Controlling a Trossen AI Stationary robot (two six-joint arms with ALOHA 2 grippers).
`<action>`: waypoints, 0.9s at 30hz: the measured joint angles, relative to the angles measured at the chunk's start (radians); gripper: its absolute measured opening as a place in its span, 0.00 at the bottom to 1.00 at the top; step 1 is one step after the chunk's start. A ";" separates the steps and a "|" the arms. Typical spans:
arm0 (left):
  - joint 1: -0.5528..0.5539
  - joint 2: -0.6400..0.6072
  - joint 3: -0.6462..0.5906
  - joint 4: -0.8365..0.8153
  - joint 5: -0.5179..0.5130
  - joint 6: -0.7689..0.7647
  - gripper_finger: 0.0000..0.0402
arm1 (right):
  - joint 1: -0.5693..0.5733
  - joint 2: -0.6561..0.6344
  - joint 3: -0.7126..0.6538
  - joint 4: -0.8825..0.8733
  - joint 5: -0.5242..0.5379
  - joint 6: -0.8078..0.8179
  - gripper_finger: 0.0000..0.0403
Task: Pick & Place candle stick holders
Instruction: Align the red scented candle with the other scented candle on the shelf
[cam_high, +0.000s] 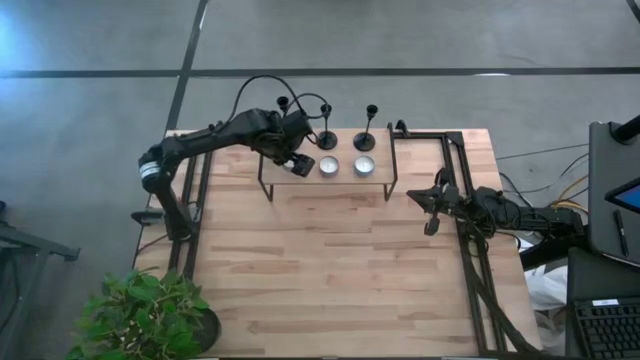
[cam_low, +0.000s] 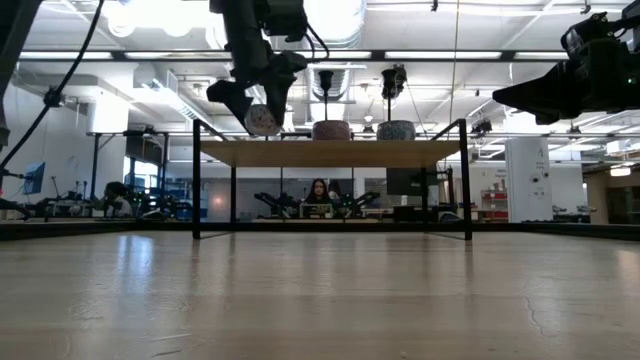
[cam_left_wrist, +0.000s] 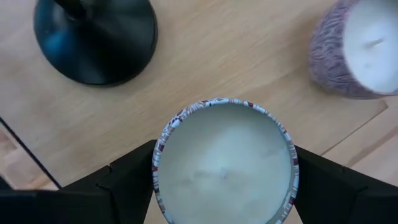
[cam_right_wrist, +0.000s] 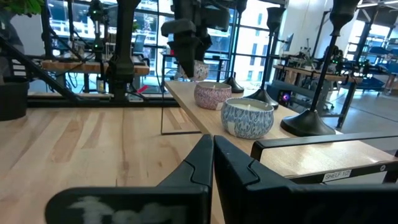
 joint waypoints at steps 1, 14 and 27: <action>0.000 0.005 0.000 -0.001 0.000 0.000 0.77 | 0.000 0.000 0.000 0.000 -0.001 0.001 0.02; 0.001 0.012 0.000 -0.002 -0.002 0.038 0.77 | 0.000 0.000 0.000 0.000 0.000 0.002 0.02; 0.006 0.012 -0.066 0.079 0.010 0.024 0.78 | 0.000 0.000 0.000 0.000 0.000 0.002 0.02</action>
